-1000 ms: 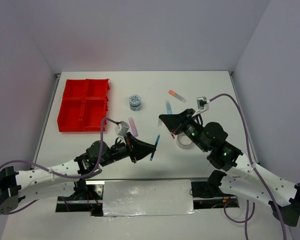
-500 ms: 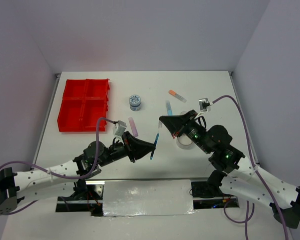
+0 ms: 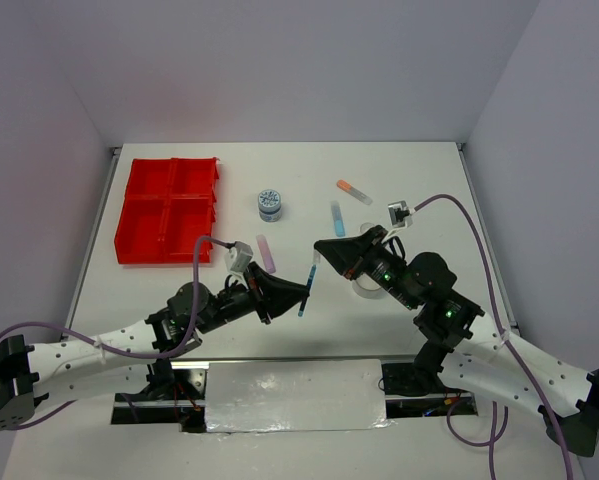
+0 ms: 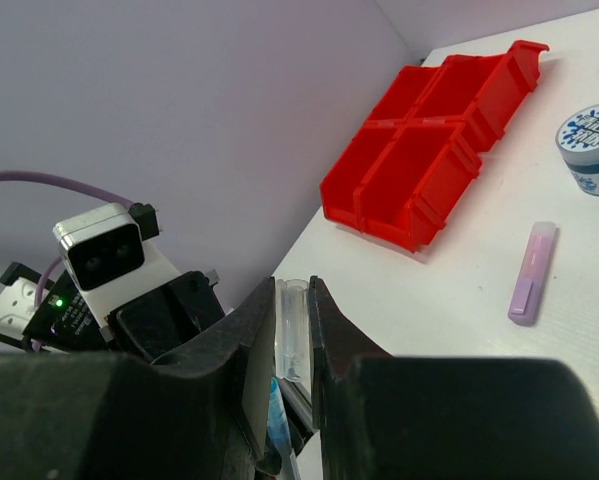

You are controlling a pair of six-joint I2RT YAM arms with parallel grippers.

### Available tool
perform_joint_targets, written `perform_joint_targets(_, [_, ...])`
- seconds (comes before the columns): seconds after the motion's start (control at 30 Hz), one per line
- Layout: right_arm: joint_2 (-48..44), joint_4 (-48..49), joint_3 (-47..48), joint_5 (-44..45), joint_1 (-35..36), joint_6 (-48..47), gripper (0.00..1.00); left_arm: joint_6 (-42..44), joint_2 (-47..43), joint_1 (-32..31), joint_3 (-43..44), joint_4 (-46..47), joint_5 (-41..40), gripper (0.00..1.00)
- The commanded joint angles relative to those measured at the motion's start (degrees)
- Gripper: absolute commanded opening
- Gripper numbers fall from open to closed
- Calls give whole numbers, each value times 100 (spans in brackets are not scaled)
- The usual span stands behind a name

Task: Sort the stationery into containers
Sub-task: Close the pen cap on the pen.

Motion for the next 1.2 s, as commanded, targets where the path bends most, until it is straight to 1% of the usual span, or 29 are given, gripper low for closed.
perform_joint_targets(0.0, [-40, 277, 50, -45, 8, -91, 0, 125, -63, -14, 154, 213, -82, 0])
perform_joint_targets(0.2, [-14, 163, 199, 122, 16, -188, 0, 73, 42, -14, 128, 327, -73, 0])
perform_joint_targets(0.43, [-14, 102, 349, 104, 8, -293, 0, 73, 192, -14, 128, 354, -64, 0])
perform_joint_targets(1.17, [153, 189, 156, 60, -1, -241, 0, 134, 78, -5, 163, 318, -82, 0])
